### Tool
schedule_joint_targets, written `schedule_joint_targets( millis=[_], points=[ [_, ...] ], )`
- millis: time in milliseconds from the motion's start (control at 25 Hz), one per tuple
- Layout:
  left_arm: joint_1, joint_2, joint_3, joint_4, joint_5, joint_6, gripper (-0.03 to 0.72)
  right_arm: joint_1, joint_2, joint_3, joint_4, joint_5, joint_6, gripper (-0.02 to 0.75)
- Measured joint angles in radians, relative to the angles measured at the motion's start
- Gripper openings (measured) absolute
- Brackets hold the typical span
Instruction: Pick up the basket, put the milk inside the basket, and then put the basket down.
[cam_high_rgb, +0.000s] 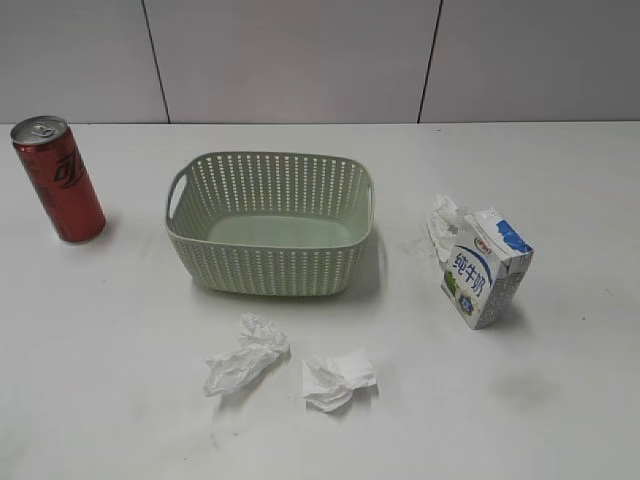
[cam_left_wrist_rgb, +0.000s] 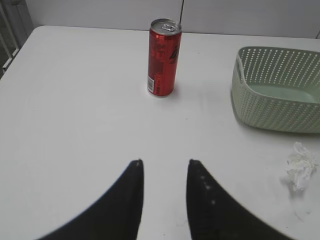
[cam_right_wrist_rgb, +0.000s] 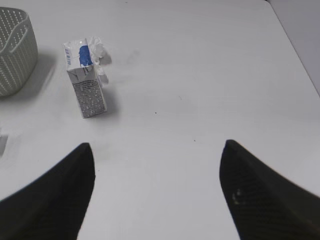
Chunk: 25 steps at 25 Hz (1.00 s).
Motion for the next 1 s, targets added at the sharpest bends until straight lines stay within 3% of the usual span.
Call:
schedule_joint_targets(
  millis=[360,440,560,640,1000],
  points=[
    [-0.001,0.000,0.000,-0.001,0.000,0.000,0.264,0.000,0.000,0.000,0.000,0.000,0.000,0.592],
    [-0.004,0.005,0.000,-0.015,0.000,0.000,0.344,0.000,0.000,0.000,0.000,0.000,0.000,0.592],
    [-0.006,0.056,-0.016,-0.034,-0.015,0.000,0.556,0.000,0.000,0.000,0.000,0.000,0.000,0.592],
    [-0.007,0.118,-0.055,-0.038,-0.052,0.000,0.620,0.000,0.000,0.000,0.000,0.000,0.000,0.592],
    [-0.007,0.561,-0.230,-0.127,-0.475,0.000,0.631,0.000,0.000,0.000,0.000,0.000,0.000,0.593]
  ],
)
